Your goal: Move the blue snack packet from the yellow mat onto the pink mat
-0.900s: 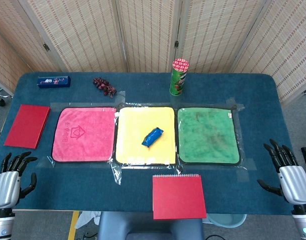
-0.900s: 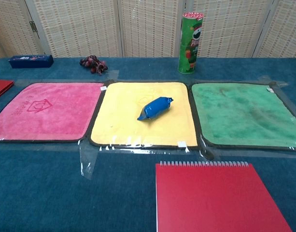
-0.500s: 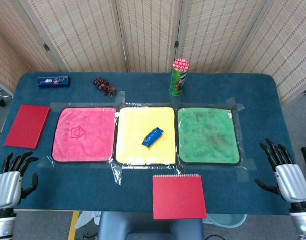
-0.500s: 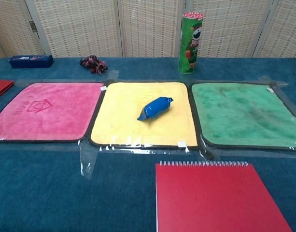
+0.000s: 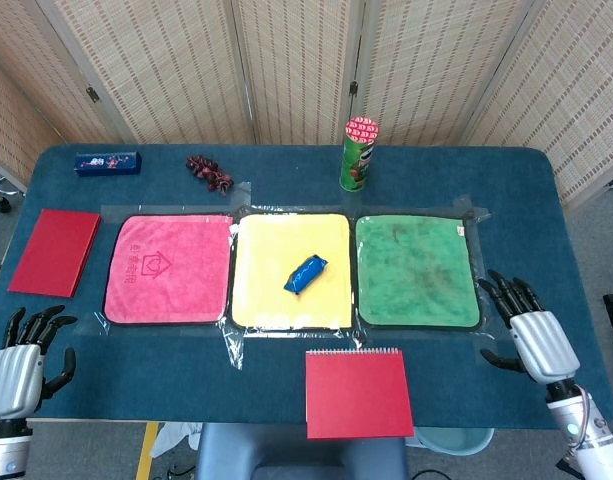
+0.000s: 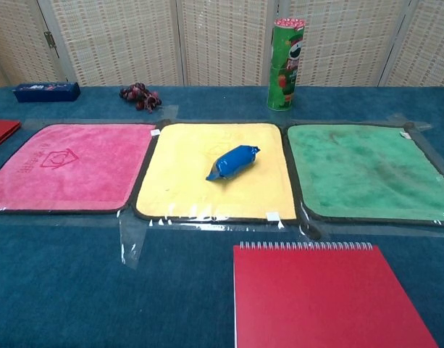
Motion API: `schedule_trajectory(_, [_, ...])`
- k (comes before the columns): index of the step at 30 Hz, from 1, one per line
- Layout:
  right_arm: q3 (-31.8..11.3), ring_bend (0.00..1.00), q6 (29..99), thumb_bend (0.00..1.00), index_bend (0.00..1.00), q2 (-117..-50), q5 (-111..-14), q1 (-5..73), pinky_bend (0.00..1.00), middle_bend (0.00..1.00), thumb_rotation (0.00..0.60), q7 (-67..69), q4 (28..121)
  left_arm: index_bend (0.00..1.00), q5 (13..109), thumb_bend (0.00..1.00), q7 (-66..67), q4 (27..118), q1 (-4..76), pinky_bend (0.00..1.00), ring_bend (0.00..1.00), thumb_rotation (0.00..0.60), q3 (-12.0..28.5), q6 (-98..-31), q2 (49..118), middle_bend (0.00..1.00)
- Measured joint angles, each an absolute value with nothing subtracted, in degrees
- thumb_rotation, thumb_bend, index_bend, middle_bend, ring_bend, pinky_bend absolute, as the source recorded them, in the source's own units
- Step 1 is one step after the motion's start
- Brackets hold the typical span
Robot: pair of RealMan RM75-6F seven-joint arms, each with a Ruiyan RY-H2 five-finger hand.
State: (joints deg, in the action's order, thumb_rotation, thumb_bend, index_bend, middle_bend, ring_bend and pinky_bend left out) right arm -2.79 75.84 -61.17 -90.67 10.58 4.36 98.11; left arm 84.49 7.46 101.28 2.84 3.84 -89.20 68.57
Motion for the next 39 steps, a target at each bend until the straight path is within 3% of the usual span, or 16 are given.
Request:
schedule_trajectory(10, [-6.0, 0.12, 68.2, 0.21, 0.0, -62.6, -88.1, 17.8, 0.1, 0.03, 0.6, -2.8, 97.4, 0.31, 85.0, 0.58, 7.5, 101.4, 2.9, 0.02, 0.19, 0.6, 3.7, -89.2, 68.5, 0.21])
schedule_trajectory(19, [-11.1, 0.16, 58.1, 0.21, 0.0, -68.1, -83.0, 29.3, 0.13, 0.04, 0.6, -13.6, 92.3, 0.31, 84.8, 0.58, 7.2, 101.1, 2.1, 0.02, 0.19, 0.6, 3.3, -89.8, 68.4, 0.21])
schedule_trajectory(26, [-13.8, 0.15, 53.0, 0.21, 0.0, -74.8, -80.0, 37.1, 0.15, 0.05, 0.6, -15.1, 83.4, 0.31, 84.6, 0.57, 7.0, 100.9, 1.6, 0.02, 0.19, 0.6, 3.2, -90.2, 68.3, 0.21])
schedule_trajectory(34, [-13.7, 0.11, 49.9, 0.2, 0.0, -83.3, -81.6, 43.6, 0.15, 0.04, 0.6, -14.6, 70.5, 0.31, 84.4, 0.58, 7.2, 101.1, 1.3, 0.02, 0.19, 0.6, 3.3, -90.6, 67.9, 0.21])
schedule_trajectory(39, [-12.9, 0.04, 49.1, 0.15, 0.0, -89.5, -83.6, 47.5, 0.08, 0.0, 0.6, -11.6, 61.7, 0.31, 84.1, 0.58, 6.9, 101.2, 1.0, 0.02, 0.19, 0.6, 3.3, -90.6, 67.8, 0.21])
